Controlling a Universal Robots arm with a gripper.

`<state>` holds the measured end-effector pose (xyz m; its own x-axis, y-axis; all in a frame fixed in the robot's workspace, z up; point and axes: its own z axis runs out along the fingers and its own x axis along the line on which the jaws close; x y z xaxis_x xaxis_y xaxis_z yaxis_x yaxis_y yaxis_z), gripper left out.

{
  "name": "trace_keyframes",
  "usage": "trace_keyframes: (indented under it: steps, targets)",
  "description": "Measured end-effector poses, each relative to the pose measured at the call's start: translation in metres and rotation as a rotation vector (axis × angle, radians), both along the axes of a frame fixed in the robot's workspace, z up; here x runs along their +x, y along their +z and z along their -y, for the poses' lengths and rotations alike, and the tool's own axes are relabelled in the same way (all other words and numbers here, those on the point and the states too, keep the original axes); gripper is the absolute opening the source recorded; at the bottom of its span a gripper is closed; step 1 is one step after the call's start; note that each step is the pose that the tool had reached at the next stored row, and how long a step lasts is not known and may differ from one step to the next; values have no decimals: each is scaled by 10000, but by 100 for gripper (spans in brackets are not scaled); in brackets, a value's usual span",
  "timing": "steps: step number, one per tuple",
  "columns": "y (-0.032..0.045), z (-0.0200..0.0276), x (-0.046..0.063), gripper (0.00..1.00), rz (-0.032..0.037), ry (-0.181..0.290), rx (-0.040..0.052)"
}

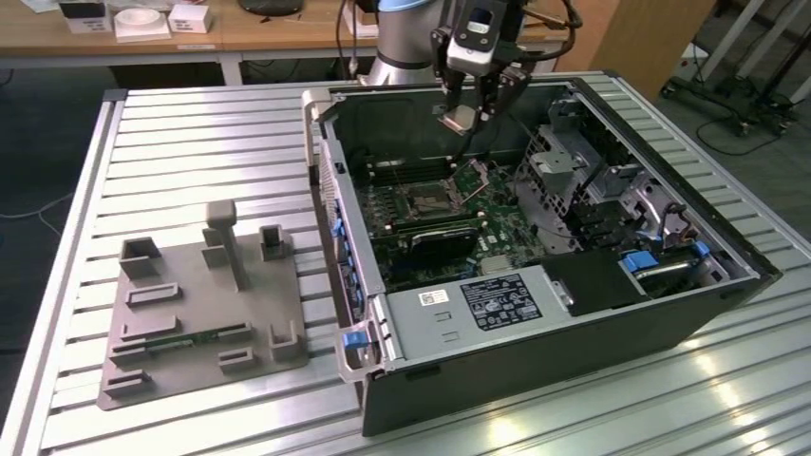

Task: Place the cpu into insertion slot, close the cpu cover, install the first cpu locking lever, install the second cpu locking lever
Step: 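Place the cpu into insertion slot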

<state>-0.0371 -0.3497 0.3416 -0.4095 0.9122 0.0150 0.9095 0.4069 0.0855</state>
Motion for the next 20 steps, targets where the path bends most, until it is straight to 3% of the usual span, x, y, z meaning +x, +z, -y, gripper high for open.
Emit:
trace_keyframes:
  steps: [7,11,20]
  targets:
    - [-69,-4,-7,54,-43,-559,2]
    - [-92,-5,-36,54,-121,-587,-2]
    - [-99,-4,-64,54,-127,-587,-3]
